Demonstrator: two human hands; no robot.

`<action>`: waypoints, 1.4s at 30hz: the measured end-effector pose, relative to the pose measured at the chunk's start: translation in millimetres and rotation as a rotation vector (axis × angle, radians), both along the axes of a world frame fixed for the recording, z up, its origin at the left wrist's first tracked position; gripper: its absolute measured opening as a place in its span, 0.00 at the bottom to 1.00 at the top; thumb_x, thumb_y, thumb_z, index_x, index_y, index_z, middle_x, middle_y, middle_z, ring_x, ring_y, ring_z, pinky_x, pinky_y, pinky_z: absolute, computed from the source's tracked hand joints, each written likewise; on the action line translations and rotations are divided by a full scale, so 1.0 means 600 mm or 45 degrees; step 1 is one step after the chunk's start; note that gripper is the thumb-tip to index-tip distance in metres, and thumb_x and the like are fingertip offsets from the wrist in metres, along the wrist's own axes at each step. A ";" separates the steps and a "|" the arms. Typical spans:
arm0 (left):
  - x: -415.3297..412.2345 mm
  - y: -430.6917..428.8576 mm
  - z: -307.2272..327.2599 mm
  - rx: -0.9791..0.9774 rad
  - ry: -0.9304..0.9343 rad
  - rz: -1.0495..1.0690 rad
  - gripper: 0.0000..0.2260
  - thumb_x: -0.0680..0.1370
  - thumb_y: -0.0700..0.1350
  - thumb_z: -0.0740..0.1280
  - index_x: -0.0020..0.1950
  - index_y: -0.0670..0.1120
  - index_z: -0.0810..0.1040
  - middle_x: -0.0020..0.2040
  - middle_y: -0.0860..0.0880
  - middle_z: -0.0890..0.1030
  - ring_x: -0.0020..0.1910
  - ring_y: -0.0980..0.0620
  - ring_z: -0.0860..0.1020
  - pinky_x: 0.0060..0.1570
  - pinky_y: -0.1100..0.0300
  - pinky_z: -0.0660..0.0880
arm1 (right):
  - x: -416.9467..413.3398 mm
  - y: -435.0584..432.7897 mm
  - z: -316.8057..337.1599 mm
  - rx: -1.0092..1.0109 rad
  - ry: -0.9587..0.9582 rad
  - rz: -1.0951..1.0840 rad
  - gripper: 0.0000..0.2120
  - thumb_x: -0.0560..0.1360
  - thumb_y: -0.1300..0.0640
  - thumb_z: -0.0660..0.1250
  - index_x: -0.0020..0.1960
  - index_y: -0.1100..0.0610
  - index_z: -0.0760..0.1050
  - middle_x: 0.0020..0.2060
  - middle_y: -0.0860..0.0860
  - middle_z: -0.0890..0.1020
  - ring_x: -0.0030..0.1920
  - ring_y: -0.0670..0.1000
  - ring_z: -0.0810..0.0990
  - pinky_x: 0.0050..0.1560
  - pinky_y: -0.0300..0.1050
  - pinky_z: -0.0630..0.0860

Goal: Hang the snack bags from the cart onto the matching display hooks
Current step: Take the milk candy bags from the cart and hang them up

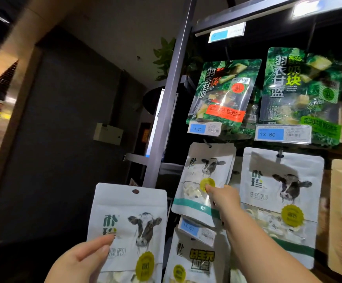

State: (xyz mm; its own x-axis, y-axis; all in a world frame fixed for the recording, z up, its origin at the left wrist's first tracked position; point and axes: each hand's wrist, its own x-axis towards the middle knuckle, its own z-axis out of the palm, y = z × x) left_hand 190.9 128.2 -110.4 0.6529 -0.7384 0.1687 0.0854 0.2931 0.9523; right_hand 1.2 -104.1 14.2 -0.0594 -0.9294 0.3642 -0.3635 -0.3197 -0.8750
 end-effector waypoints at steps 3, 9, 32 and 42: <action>-0.002 -0.004 0.004 -0.028 -0.024 -0.013 0.08 0.73 0.33 0.70 0.44 0.46 0.85 0.40 0.52 0.86 0.36 0.56 0.83 0.34 0.63 0.73 | -0.001 -0.008 -0.006 -0.011 0.144 -0.087 0.11 0.75 0.52 0.69 0.45 0.59 0.73 0.48 0.58 0.82 0.44 0.58 0.77 0.44 0.47 0.74; -0.011 -0.005 0.004 -0.094 -0.042 -0.021 0.10 0.73 0.36 0.72 0.40 0.51 0.86 0.35 0.60 0.84 0.43 0.55 0.82 0.37 0.64 0.72 | 0.008 0.088 -0.044 -0.678 -0.143 -0.023 0.28 0.73 0.52 0.71 0.69 0.52 0.66 0.64 0.49 0.71 0.62 0.50 0.71 0.59 0.47 0.70; -0.087 -0.068 0.043 -0.241 0.180 -0.259 0.09 0.76 0.34 0.67 0.52 0.45 0.82 0.42 0.48 0.86 0.44 0.43 0.85 0.49 0.44 0.81 | -0.040 0.178 -0.120 0.097 -0.285 0.847 0.10 0.73 0.65 0.71 0.54 0.61 0.81 0.44 0.55 0.87 0.44 0.55 0.86 0.41 0.43 0.80; -0.062 -0.106 -0.018 0.115 -0.201 -0.434 0.07 0.75 0.43 0.72 0.50 0.54 0.84 0.45 0.58 0.85 0.48 0.55 0.83 0.43 0.64 0.77 | -0.026 0.065 -0.052 -0.029 -0.543 0.531 0.09 0.71 0.64 0.74 0.51 0.60 0.80 0.44 0.54 0.87 0.47 0.55 0.85 0.56 0.51 0.78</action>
State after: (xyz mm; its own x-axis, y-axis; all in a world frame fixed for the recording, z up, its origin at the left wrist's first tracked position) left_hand 153.8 64.4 -121.4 0.3388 -0.9250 0.1718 0.0133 0.1874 0.9822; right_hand -14.5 -65.1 -16.9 0.1632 -0.8980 0.4086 0.1786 -0.3805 -0.9074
